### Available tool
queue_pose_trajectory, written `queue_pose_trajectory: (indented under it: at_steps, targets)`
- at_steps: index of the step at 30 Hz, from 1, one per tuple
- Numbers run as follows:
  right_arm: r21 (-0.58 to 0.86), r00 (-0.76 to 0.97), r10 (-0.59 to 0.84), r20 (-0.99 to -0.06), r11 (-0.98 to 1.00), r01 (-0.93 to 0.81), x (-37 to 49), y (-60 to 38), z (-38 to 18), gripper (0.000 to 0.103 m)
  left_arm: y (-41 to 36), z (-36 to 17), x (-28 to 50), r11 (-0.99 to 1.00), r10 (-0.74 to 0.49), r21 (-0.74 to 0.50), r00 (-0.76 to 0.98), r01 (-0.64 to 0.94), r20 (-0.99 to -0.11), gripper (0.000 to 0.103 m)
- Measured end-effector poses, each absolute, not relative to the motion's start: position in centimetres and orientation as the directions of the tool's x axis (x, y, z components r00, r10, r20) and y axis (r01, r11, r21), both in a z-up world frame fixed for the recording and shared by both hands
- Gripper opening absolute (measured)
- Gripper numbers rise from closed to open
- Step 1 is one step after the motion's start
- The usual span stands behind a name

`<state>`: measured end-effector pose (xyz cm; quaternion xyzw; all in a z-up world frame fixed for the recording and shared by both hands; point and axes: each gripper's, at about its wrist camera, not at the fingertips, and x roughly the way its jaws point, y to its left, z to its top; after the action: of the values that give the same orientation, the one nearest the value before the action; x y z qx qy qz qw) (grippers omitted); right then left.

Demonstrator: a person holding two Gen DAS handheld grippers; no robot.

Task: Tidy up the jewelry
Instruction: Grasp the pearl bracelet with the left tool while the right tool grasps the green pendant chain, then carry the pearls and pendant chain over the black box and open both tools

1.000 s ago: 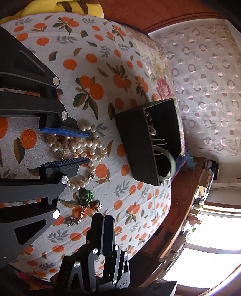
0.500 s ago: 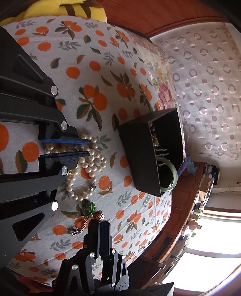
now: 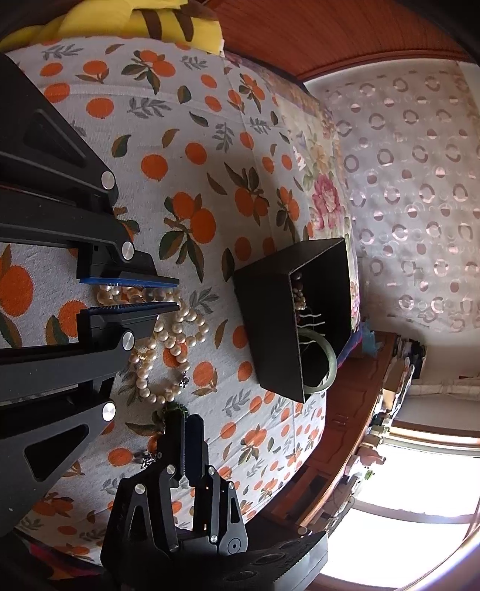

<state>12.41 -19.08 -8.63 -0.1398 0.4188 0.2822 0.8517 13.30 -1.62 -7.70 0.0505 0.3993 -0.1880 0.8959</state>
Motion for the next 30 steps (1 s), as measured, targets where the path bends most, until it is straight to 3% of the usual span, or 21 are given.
queue_pose_trajectory:
  at_steps: [2,3,22,30]
  targets:
    - [-0.008,0.490,0.361,-0.793,0.799,-0.602,12.4,-19.0,-8.6,0.014,-1.6,-7.8,13.4,0.925,-0.295,-0.059,0.610,0.376,-0.735,0.007]
    - [-0.010,0.491,0.362,-0.793,0.797,-0.604,12.3,-19.0,-8.6,0.007,-1.6,-7.7,13.3,0.925,-0.296,-0.059,0.612,0.376,-0.734,0.007]
    - [-0.029,0.650,0.430,-0.627,0.821,-0.570,10.5,-21.1,0.1,0.007,-1.8,0.5,11.9,0.917,-0.355,-0.064,0.730,0.395,-0.584,0.006]
    - [-0.042,0.675,0.427,-0.601,0.827,-0.560,11.1,-21.0,1.9,0.007,-2.1,3.0,12.2,0.919,-0.350,-0.045,0.761,0.391,-0.546,0.006]
